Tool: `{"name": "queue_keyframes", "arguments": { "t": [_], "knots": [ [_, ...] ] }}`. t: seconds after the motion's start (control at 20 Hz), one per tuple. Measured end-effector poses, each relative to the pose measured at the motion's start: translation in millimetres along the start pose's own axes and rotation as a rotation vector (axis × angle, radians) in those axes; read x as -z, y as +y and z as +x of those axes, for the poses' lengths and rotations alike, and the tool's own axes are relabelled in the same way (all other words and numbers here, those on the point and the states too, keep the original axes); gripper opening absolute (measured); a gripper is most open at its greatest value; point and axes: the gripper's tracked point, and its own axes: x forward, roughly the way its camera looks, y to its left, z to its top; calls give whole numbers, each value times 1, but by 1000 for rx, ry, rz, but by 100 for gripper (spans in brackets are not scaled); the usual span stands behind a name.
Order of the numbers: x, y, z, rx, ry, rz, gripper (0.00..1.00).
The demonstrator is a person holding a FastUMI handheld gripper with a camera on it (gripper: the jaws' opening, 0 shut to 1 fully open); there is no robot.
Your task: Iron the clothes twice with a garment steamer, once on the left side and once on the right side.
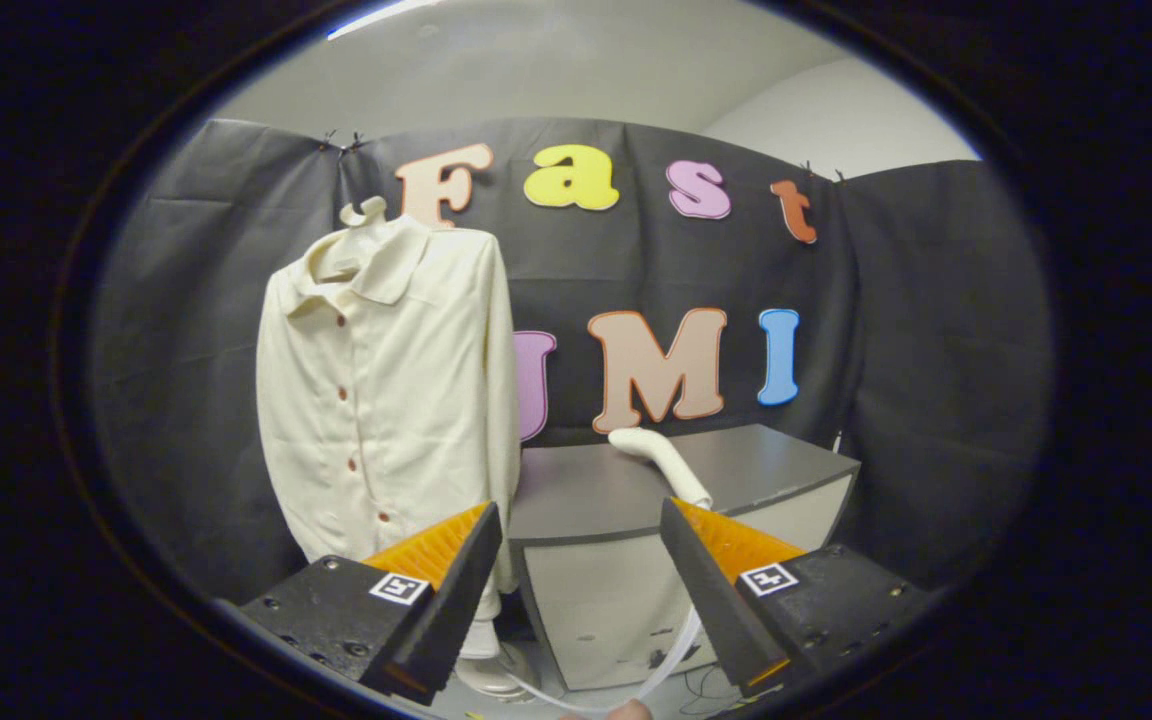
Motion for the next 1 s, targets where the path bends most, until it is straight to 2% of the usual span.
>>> {"name": "queue_keyframes", "arguments": {
  "t": [0.55, 0.9, 1.0],
  "knots": [
    [16, -90, 154, -37, 82, -34, 98],
    [45, -111, 237, -58, 154, -51, 97],
    [59, -114, 253, -54, 198, -47, 90]
  ]
}}
